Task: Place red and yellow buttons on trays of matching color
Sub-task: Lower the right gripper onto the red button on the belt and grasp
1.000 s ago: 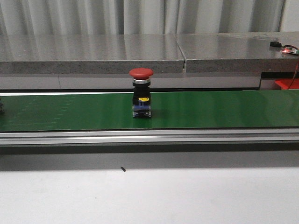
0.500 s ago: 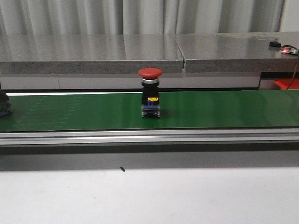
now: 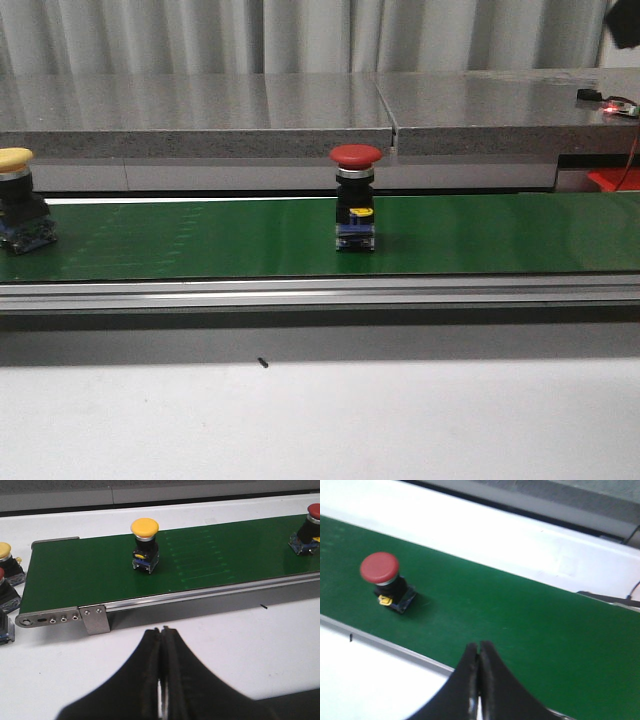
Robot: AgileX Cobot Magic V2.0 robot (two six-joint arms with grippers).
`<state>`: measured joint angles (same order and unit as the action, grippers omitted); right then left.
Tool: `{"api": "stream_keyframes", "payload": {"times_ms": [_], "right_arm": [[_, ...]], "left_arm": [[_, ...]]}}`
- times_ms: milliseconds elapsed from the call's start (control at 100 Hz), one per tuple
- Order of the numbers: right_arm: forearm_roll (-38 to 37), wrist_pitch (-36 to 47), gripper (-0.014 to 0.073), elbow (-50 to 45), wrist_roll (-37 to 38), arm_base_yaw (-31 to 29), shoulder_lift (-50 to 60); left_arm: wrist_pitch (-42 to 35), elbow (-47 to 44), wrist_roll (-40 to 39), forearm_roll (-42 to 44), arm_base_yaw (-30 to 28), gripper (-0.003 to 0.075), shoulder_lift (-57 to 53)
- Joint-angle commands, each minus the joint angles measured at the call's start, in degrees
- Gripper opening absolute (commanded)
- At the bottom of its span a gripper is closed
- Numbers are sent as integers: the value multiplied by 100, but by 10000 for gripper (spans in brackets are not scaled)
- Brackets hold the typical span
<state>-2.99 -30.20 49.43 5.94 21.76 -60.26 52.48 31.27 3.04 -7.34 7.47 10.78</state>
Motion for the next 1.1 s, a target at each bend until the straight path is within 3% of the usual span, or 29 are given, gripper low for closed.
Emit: {"api": "stream_keyframes", "payload": {"times_ms": [0,80,250,320,700,920,1090], "right_arm": [[-16,-93,32,588,5,193,-387],[-2,-348,141,973,5,308,-790],[362,-1003,514,1698,5,350,-1539],[431,-1345,580,1997,5,350,-1822],[881,-2883,580,3510,-107,350,-3301],[888,-2859,570,3912,-107,350,-3891],[883,-2575,456,3911,-107,344,-4085]], "left_arm": [[-363,130,-10,-85,31,-20,58],[-363,130,-10,-85,31,-20,58],[-363,130,-10,-85,31,-20,58],[-363,130,-10,-85,31,-20,58],[-363,130,-10,-88,31,-20,58],[-363,130,-10,-88,31,-20,58],[-363,130,-10,-88,31,-20,58]]}}
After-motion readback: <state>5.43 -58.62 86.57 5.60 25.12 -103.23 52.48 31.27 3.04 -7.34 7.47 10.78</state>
